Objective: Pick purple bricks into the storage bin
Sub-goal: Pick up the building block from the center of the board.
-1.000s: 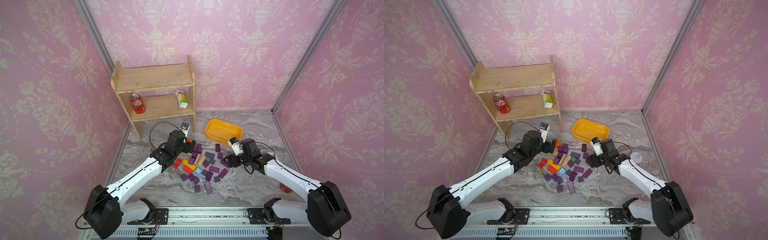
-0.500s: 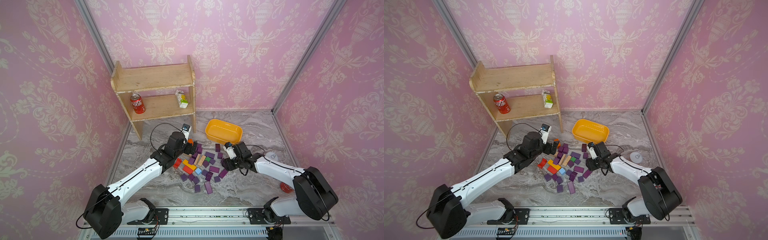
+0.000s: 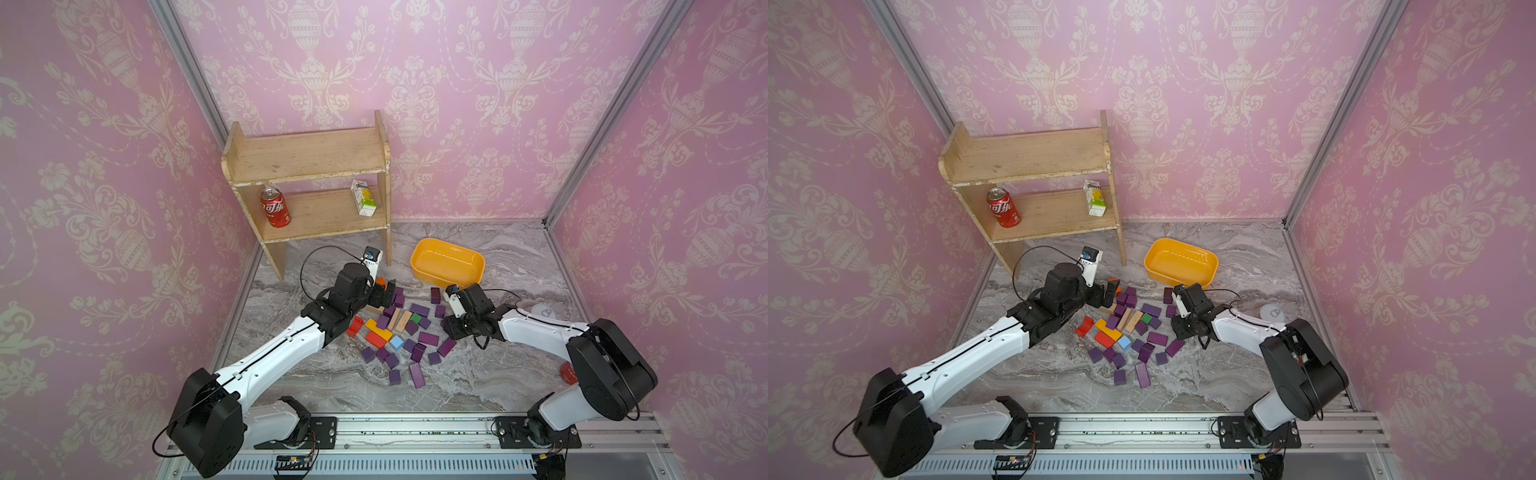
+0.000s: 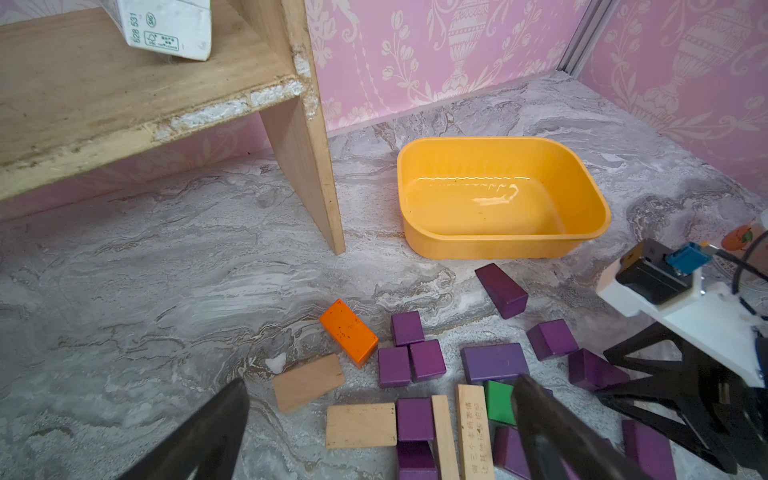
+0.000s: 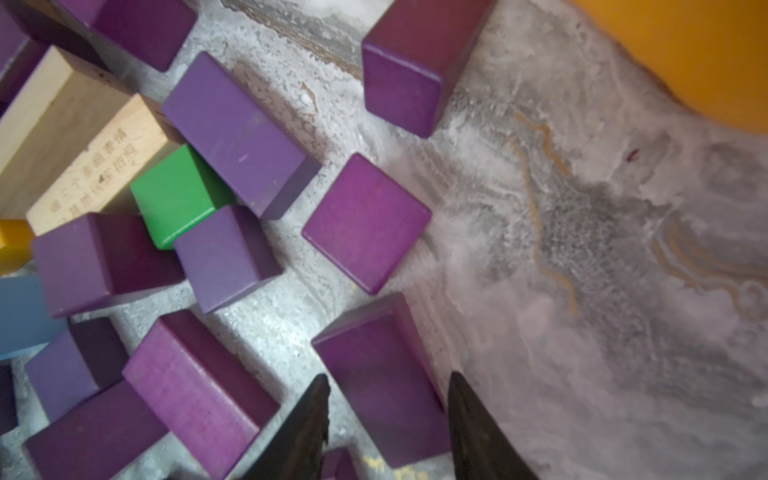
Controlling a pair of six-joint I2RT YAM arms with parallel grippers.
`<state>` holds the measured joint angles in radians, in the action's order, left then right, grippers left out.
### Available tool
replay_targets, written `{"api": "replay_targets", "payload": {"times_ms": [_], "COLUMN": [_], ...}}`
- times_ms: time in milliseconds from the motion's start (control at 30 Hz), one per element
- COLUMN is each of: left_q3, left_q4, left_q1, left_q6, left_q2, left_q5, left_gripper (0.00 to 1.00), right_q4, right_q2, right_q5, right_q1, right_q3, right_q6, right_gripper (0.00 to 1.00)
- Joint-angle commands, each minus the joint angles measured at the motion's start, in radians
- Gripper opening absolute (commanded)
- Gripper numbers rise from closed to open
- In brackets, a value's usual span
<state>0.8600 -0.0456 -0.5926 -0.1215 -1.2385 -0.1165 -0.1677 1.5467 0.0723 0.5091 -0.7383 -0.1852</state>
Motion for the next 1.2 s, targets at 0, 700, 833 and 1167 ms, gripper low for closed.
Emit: {"api": "replay_targets", "payload": {"times_ms": [0, 700, 833, 1167], "left_q3": [-0.013, -0.029, -0.029, -0.012], "left_q4": [0.007, 0.015, 0.019, 0.012], "left_q1": [-0.006, -0.006, -0.006, 0.0], "left_q6": [-0.023, -0.061, -0.075, -0.131], "left_q2": [0.002, 0.033, 0.036, 0.057], "left_q5": [-0.007, -0.096, -0.111, -0.204], "left_gripper": [0.99, 0.99, 0.99, 0.99], "right_q4": [0.021, -0.022, -0.058, -0.098], "right_q2": [0.028, 0.029, -0.004, -0.153], "right_q5": [0.013, -0.01, 0.004, 0.016], "right_q1": [0.008, 0.024, 0.024, 0.023], "right_q3": [-0.03, -0.082, -0.103, -0.157], "right_q6": [-0.011, -0.008, -0.011, -0.041], "right_gripper": [0.45, 0.3, 0.28, 0.3]}}
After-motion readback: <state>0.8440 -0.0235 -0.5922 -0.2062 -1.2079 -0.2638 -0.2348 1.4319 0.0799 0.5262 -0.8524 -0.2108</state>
